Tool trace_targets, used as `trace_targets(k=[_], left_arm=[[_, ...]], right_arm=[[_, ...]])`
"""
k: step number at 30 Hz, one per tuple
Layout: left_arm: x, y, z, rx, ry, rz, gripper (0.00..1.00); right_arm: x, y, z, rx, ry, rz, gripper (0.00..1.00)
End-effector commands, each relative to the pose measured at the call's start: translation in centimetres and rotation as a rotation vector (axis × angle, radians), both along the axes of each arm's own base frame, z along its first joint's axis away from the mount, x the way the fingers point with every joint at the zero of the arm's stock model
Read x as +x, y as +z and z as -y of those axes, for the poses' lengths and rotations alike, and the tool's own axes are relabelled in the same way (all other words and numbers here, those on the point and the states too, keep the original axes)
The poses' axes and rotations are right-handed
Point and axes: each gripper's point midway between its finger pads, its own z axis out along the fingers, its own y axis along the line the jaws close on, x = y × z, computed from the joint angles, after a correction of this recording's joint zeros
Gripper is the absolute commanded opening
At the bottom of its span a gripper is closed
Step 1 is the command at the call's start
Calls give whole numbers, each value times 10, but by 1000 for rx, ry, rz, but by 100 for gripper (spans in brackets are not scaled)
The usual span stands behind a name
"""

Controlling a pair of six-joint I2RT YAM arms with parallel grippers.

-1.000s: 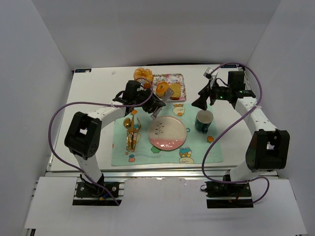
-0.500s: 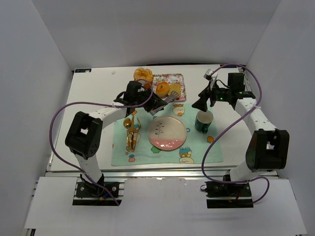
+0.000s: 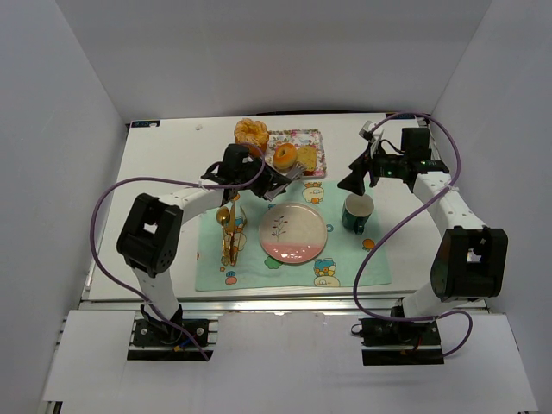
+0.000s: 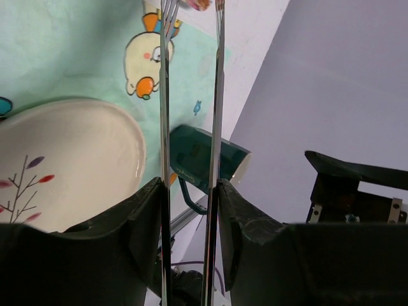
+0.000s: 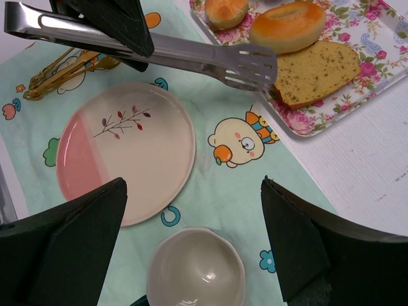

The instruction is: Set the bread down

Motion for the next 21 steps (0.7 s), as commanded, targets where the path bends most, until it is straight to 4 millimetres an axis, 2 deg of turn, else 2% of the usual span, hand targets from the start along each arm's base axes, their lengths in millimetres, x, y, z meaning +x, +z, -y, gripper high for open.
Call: trace_targets(k=[1, 10, 21], left_arm=[[6, 3, 2, 4, 20, -16, 48], [12, -4, 5, 6, 29, -25, 48], [20, 3, 12, -59, 43, -21, 48]], right_arm=[[-4, 15, -1, 26, 20, 49, 89], [-6, 16, -1, 34, 23, 49, 89], [-5, 15, 0, 35, 23, 49, 89]])
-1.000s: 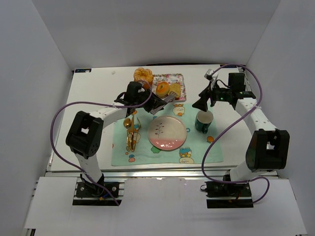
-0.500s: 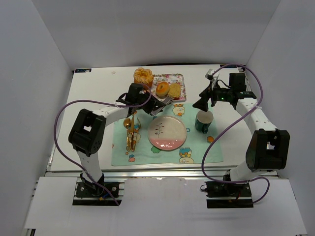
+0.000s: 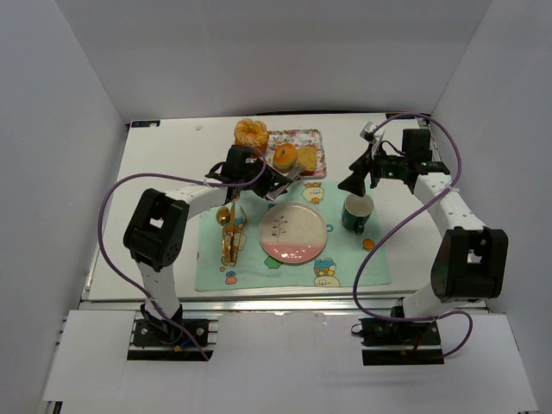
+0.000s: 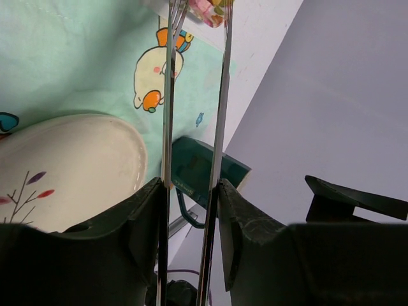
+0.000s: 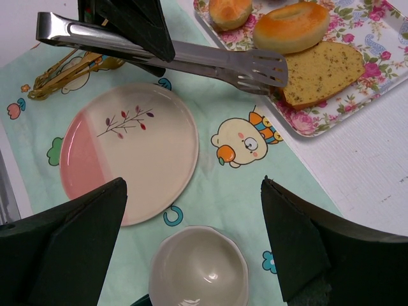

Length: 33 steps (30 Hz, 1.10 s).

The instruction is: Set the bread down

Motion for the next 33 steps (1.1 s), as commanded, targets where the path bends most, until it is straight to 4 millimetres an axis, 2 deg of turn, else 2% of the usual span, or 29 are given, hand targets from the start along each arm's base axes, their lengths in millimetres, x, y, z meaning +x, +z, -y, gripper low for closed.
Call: trace_targets(k=[1, 18, 22, 26, 30, 33], left_arm=[[10, 24, 8, -60, 6, 49, 48], [10, 14, 13, -73, -4, 8, 46], [11, 16, 14, -81, 0, 12, 39], [11, 19, 14, -90, -3, 23, 28], [11, 32, 16, -113, -10, 53, 17], [13, 48, 18, -139, -15, 94, 13]], right_arm=[[-2, 17, 0, 23, 16, 54, 89], [-2, 19, 0, 31, 15, 55, 89], [-3, 18, 1, 30, 12, 55, 89], [-3, 19, 3, 32, 10, 56, 89], [-3, 21, 3, 34, 11, 62, 89], [-5, 23, 3, 37, 13, 65, 89]])
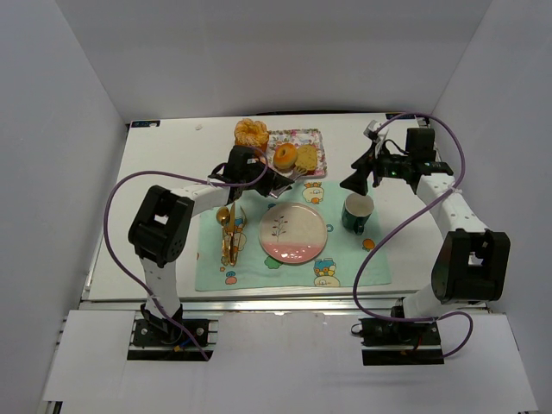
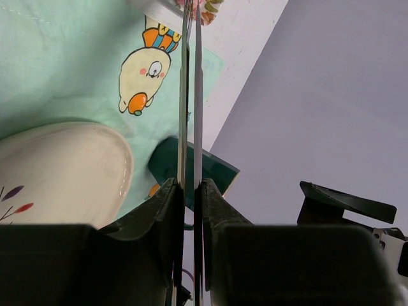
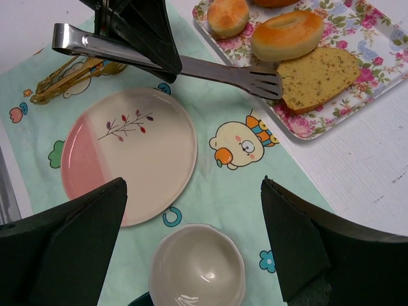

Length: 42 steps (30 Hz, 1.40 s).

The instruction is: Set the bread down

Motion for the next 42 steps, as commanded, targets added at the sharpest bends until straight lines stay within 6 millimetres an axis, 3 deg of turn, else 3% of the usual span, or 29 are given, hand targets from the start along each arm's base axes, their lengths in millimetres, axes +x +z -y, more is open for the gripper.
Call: trace_targets(k=[1, 9, 15, 20, 24, 25, 26, 28, 31, 35, 37, 38, 39, 42], left_arm=[[7, 57, 8, -80, -11, 130, 9], [10, 109, 12, -192, -10, 248, 0], [10, 130, 14, -235, -21, 285, 0], [3, 137, 12, -220, -42, 326, 0], [-21, 138, 3, -200, -86, 368, 0], [-35, 147, -1, -195, -119, 392, 0], [-47, 135, -5, -174, -140, 372, 0], [-74, 131, -18, -103, -195, 371, 0], [-116, 98, -38, -2, -259, 281, 0], [-177, 88, -65, 9, -286, 221, 0], [-196, 84, -73, -6, -283, 181, 0], [-206, 92, -77, -23, -282, 206, 0], [-216, 80, -80, -30, -286, 177, 0], [-230, 74, -85, -53, -278, 149, 0]], right_arm=[[-6, 16, -1, 21, 17, 49, 89], [-7, 19, -2, 26, 22, 57, 89], [-7, 22, -1, 27, 22, 63, 89], [-12, 30, -3, 35, 46, 97, 90], [-15, 36, -3, 32, 63, 146, 89], [-15, 36, -2, 31, 62, 147, 89], [-15, 37, -2, 29, 62, 154, 89], [-15, 37, -1, 28, 60, 156, 89], [-15, 37, -2, 35, 65, 149, 89], [-13, 38, -4, 51, 76, 132, 89], [-12, 37, -5, 55, 77, 120, 89], [-12, 37, -5, 56, 78, 116, 89], [-12, 38, -5, 58, 78, 111, 89], [-13, 40, -7, 72, 92, 101, 90]])
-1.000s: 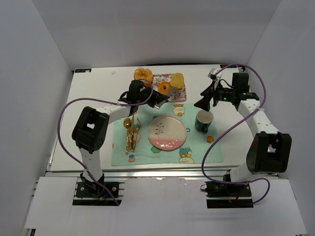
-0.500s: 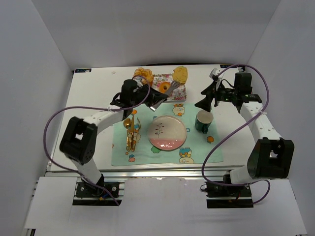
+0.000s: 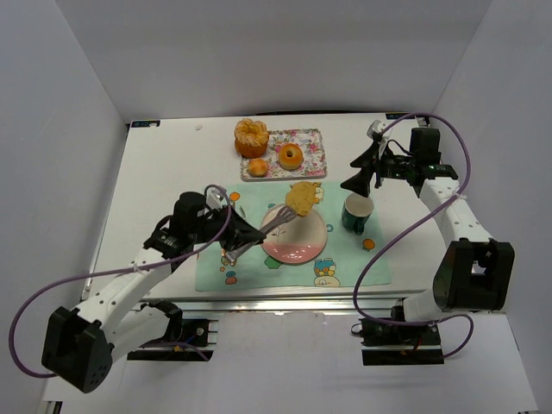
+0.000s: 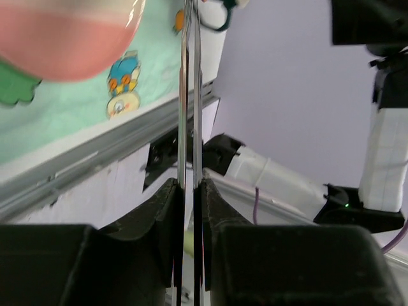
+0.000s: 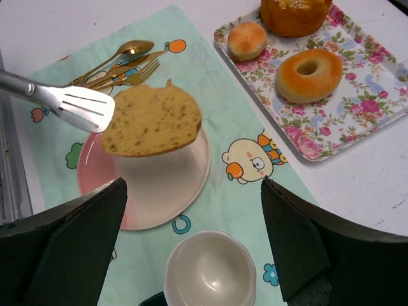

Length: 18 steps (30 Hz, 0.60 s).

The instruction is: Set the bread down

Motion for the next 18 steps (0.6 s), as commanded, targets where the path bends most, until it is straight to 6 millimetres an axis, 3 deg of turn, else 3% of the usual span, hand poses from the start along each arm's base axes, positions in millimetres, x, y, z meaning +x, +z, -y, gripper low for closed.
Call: trace_targets(k=[1, 6, 11, 18], left_arm=[[-22, -12, -5, -4, -30, -59, 1], [-24, -30, -6, 40, -48, -80, 6], [-18, -43, -2, 79, -74, -84, 17], [-22, -48, -4, 120, -104, -91, 45]], right_arm=[[3, 18, -3, 31, 30, 27, 89], [2, 20, -3, 35, 31, 26, 89], [0, 19, -3, 29, 25, 26, 89], [-2, 15, -1, 22, 16, 24, 89]])
